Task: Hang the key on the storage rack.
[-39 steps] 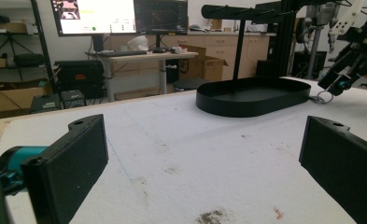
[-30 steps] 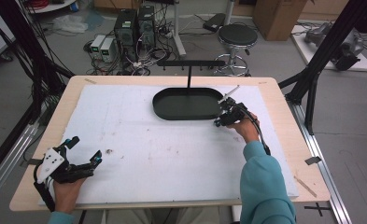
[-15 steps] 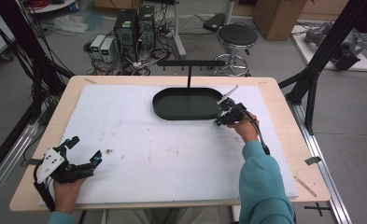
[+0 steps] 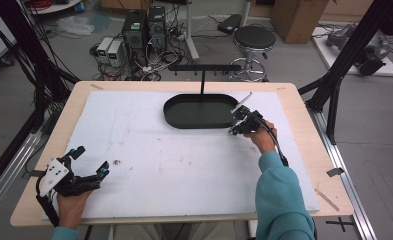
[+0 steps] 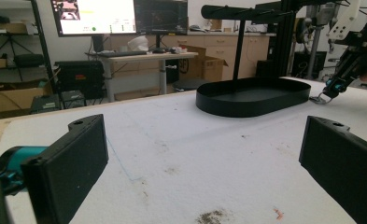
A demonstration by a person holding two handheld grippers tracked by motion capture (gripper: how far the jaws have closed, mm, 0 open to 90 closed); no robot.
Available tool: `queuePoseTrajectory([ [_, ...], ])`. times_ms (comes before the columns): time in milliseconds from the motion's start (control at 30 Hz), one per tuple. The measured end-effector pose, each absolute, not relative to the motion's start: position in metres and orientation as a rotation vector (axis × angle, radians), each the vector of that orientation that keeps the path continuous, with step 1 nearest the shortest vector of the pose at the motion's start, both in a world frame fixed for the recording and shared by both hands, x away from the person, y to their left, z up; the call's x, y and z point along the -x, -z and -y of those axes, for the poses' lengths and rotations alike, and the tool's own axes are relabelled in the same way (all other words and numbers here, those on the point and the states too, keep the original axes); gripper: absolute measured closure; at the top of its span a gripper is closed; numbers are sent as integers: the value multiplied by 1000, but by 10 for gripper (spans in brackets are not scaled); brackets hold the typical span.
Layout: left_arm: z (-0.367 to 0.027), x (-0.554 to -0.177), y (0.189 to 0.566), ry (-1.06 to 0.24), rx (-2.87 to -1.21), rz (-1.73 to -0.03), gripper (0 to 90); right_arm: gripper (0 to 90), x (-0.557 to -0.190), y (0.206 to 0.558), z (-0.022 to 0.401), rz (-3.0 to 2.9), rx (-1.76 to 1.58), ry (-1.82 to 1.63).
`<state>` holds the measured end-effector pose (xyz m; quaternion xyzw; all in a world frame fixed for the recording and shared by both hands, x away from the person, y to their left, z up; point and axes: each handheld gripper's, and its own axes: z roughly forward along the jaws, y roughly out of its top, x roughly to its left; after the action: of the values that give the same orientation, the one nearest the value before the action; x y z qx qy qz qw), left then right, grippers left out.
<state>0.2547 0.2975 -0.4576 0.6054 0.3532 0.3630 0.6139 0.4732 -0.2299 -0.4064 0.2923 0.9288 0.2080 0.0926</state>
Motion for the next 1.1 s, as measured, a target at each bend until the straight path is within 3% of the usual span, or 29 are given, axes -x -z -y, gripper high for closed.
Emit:
queuePoseTrajectory([
  [467, -297, -255, 458, -837, -1395, -816, 17, 887, -470, 393, 239, -2720, -874, -734],
  [1100, -297, -255, 458, -836, -1393, -818, 17, 887, -464, 334, 251, -2569, -853, -1066],
])
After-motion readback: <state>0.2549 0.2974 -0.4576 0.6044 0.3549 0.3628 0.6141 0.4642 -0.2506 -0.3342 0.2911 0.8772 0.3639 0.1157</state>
